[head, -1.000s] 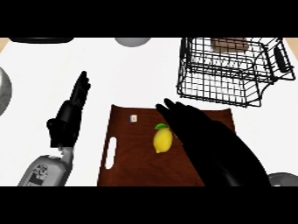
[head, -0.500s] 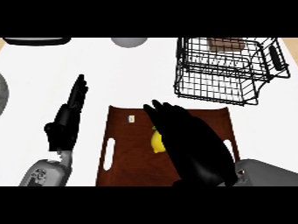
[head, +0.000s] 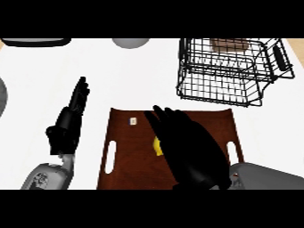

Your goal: Pick the lemon from the tray and place it in the tiered basket

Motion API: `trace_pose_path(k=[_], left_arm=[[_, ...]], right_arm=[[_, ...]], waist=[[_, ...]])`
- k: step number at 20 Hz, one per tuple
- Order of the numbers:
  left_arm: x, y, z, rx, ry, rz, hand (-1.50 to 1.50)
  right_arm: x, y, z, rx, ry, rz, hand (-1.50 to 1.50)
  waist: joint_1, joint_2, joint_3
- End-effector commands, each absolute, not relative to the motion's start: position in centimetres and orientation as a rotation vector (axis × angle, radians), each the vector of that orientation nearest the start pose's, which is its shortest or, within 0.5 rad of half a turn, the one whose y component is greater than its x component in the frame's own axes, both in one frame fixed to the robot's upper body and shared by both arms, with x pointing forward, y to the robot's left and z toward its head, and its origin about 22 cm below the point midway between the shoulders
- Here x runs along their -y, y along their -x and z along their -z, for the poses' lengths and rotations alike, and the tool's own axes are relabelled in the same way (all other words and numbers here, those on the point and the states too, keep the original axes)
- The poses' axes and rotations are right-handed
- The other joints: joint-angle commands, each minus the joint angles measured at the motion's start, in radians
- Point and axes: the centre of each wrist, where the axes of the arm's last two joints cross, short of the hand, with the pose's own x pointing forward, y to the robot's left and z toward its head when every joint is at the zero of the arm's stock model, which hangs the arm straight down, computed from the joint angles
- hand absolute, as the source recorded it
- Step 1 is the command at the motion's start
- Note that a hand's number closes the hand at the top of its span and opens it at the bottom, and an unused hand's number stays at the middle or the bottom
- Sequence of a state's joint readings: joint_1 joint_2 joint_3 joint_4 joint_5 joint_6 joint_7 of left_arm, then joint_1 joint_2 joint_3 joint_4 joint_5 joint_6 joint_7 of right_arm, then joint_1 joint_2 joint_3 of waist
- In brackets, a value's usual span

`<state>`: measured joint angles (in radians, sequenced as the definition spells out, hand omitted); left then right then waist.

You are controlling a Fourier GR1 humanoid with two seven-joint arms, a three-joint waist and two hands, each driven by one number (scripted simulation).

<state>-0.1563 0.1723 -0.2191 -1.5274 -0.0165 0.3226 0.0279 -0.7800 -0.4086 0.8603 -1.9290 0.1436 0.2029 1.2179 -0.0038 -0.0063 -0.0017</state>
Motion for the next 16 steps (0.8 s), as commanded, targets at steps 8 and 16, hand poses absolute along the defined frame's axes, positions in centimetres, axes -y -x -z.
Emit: trace_pose_path(k=[8,16], left_arm=[[-21.0,-26.2,-2.1,1.645,-0.186,0.097,0.0],[-20.0,-26.6,-2.9,1.659,-0.203,0.106,0.0]], right_arm=[[4.2,-21.4,-16.7,1.067,0.794,-1.463,-1.5],[5.9,-22.6,-14.3,0.989,0.817,-1.398,-1.5]], waist=[[0.009,0.001,0.0],[0.002,0.003,0.001]])
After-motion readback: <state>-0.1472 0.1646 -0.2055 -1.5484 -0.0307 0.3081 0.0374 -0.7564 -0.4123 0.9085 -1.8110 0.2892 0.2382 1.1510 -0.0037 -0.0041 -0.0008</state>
